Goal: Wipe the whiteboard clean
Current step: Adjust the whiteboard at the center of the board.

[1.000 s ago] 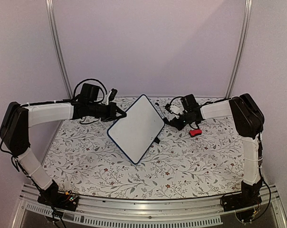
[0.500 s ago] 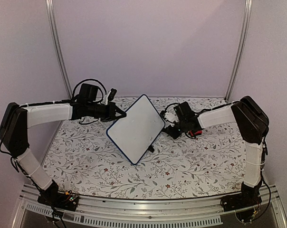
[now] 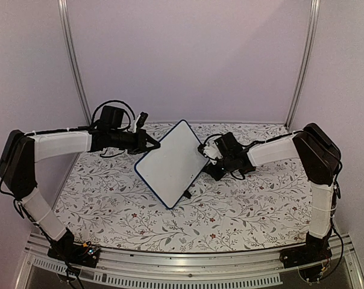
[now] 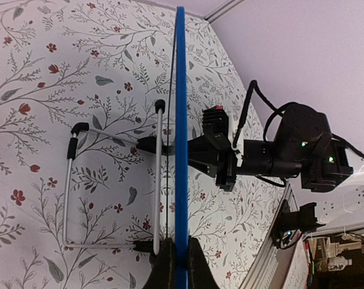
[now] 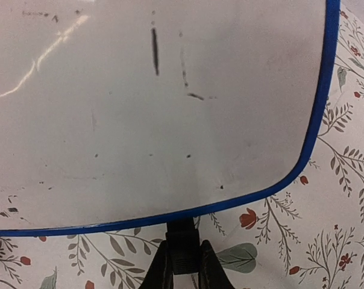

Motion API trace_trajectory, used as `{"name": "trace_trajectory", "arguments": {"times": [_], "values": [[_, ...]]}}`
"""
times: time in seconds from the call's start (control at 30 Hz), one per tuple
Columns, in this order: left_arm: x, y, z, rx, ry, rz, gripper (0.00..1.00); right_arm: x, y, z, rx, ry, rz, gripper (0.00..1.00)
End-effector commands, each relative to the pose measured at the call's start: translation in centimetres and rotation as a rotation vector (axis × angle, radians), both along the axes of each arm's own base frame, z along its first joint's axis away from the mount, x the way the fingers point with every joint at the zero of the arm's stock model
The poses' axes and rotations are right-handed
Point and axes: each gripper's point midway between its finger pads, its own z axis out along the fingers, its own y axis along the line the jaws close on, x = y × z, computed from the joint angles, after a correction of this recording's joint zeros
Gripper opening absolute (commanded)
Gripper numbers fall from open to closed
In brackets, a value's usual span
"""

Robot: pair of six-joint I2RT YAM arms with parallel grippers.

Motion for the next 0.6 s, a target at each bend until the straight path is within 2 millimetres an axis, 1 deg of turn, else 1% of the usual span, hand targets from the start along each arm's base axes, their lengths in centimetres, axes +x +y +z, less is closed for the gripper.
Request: {"name": "trace_trajectory", "arguments": {"times": [0.0, 0.2, 0.33, 0.43, 0.57], "values": [[-0.1, -0.7, 1.5, -0.045, -0.039, -0.036, 0.01, -0.8, 1.0, 1.2, 0.046, 0.008, -0.006, 0.00], [0.0, -0.7, 1.1, -0.040, -0.032, -0.033, 0.01, -1.4, 1.8, 1.3, 0.057, 0.009, 0.016, 0.00], [0.0, -0.7, 1.1, -0.037, -0.032, -0.029, 0.07, -1.5, 2.1, 1.5, 0.063, 0.006, 0.017, 0.00], [0.0, -0.7, 1.1, -0.036, -0.033, -0.029, 0.11, -1.6, 2.1, 1.0, 0.057, 0.017, 0.018, 0.00], [0.1, -0.6, 1.2, -0.035, -0.035, -0.024, 0.18, -1.6, 2.1, 0.9, 0.056, 0.018, 0.017, 0.00]]}}
